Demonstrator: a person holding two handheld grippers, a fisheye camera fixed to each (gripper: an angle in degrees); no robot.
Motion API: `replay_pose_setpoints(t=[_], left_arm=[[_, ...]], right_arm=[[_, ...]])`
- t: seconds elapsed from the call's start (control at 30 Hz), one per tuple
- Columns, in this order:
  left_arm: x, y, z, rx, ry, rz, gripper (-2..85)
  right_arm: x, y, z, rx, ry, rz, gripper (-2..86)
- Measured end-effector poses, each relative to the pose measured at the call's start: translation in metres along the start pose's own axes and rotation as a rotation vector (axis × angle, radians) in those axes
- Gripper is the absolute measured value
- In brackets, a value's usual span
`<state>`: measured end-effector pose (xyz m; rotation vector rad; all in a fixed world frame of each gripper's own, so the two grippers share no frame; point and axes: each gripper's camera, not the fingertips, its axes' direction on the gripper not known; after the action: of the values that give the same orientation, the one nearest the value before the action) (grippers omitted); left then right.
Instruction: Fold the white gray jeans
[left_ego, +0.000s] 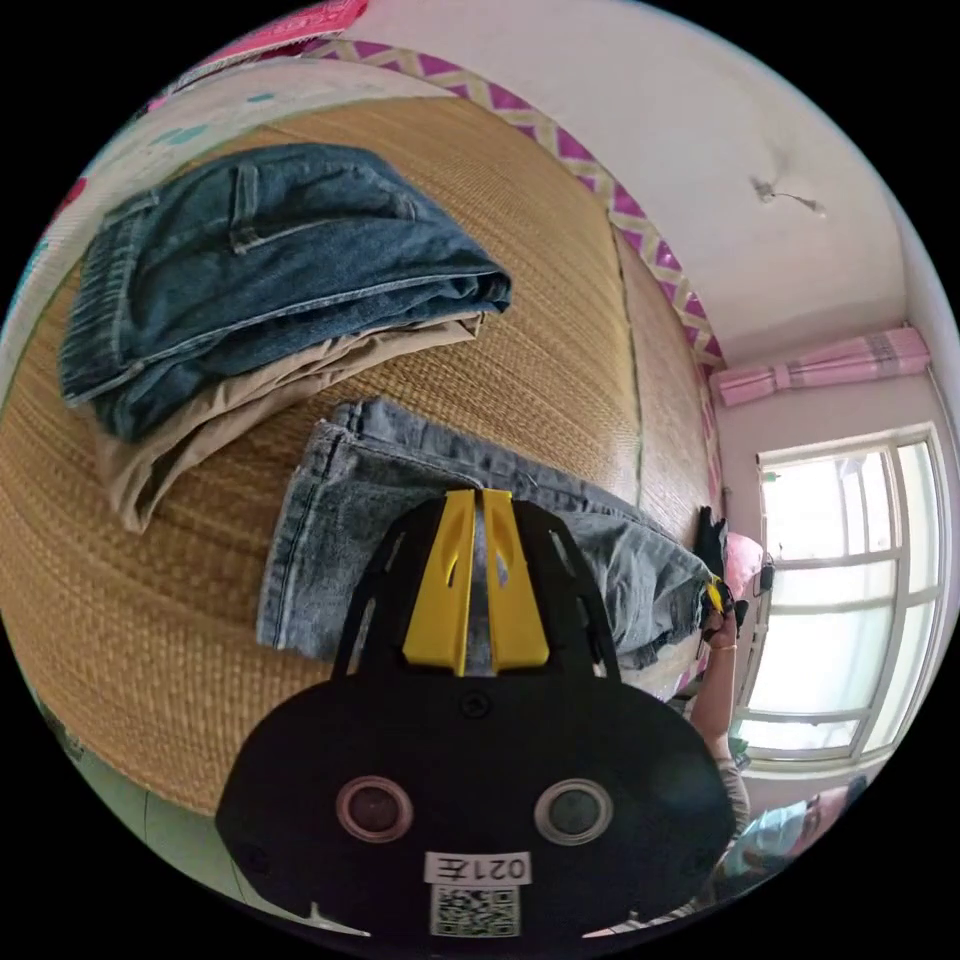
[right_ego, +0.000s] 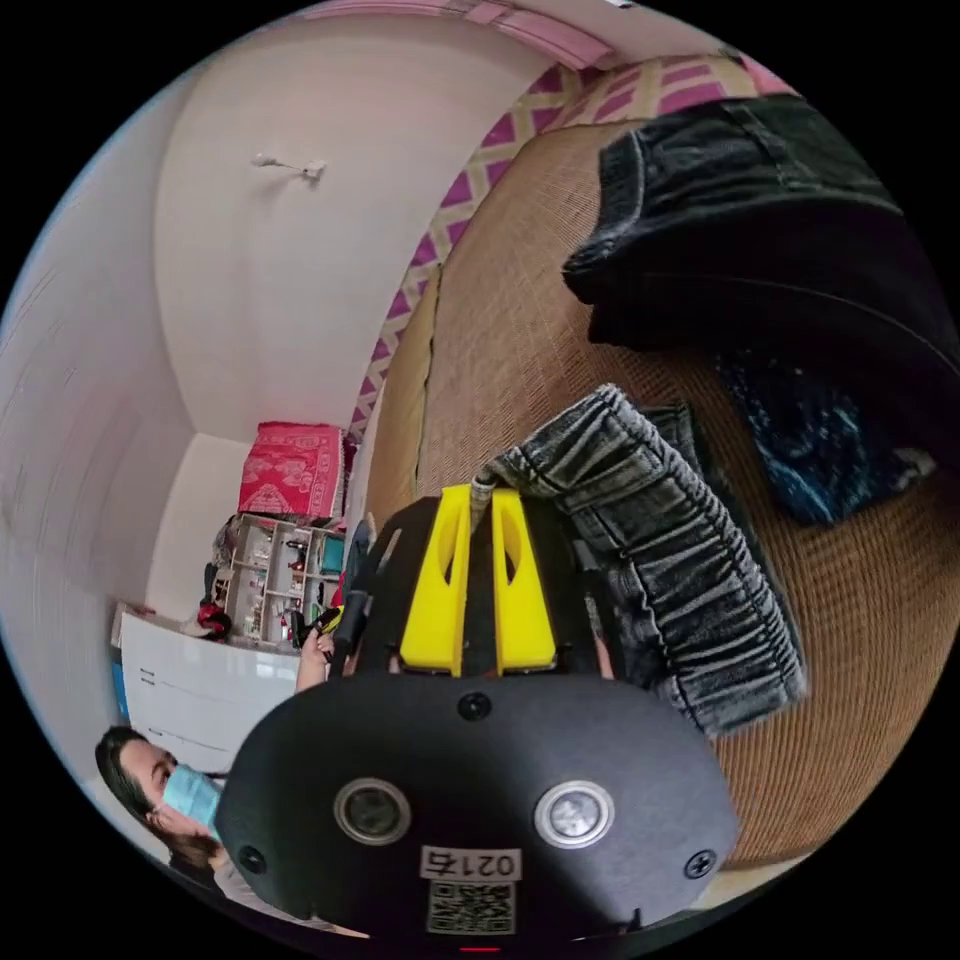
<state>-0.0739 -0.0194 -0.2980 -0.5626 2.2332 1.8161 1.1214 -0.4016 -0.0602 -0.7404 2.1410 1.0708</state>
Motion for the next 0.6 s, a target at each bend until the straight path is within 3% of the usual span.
replay_pose_setpoints(t=[0.1,0.3,0.5,0.6], left_arm=[[-0.025,-0.005,0.046,0.015,0.021,-0.033,-1.0],[-0.029,0.010,0.042,0.080,0.136,0.099,-0.9],[-0.050,0.017,0.081,0.010,0.107,0.074,-0.5],[-0.064,0.050,0.044,0.150,0.145,0.137,-0.3]], right_arm=[[0.032,-0.010,0.057,0.006,0.050,0.015,3.0],[0.017,0.024,0.071,0.042,-0.018,-0.043,2.9],[0.004,0.039,0.119,0.021,0.027,-0.032,4.4],[-0.009,0.051,0.117,-0.016,-0.083,-0.038,6.1]])
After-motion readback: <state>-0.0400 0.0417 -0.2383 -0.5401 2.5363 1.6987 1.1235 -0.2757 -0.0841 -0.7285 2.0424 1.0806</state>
